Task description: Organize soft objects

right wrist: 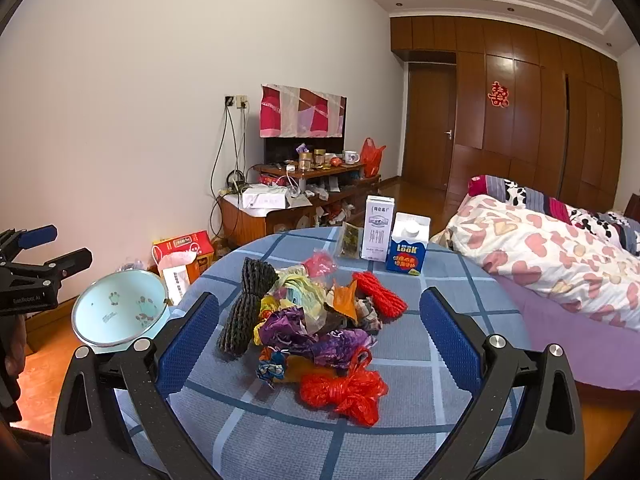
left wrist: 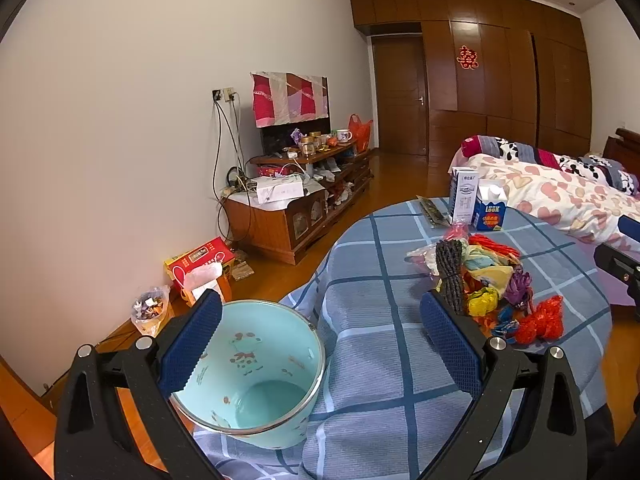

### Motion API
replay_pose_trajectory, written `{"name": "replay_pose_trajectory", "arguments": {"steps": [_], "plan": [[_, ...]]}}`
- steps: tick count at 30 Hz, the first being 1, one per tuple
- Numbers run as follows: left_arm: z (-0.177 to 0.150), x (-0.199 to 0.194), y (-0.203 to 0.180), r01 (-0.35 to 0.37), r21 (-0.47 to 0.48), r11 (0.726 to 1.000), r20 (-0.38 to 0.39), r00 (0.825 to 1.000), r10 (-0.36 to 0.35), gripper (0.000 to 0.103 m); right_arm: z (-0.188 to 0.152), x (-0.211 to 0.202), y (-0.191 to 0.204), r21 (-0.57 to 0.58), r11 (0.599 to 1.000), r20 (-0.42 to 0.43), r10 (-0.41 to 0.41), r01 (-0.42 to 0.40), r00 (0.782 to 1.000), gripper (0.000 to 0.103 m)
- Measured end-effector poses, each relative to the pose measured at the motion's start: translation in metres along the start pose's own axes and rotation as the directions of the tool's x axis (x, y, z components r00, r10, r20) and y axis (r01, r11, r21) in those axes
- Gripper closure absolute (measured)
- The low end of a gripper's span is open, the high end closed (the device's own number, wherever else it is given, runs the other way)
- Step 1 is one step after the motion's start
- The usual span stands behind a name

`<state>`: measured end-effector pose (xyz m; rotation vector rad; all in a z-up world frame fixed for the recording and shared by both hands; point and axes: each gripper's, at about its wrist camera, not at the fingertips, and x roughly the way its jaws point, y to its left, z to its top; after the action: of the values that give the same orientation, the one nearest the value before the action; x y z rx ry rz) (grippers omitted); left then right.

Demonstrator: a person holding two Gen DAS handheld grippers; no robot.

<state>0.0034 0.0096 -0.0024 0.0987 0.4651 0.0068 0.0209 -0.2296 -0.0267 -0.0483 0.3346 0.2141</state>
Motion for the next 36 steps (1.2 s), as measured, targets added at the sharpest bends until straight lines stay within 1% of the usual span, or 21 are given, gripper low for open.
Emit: {"name": "replay_pose_trajectory", "arguments": {"steps": [36], "plan": [[0.0014, 0.0016, 0.0076, -0.015, -0.013, 1.0, 0.005, 1.0, 0.015, 0.006, -0.0071, 0.0034, -0.0034, 0.008, 1.0, -0.015, 0.005, -0.005, 1.0, 0.005]]}}
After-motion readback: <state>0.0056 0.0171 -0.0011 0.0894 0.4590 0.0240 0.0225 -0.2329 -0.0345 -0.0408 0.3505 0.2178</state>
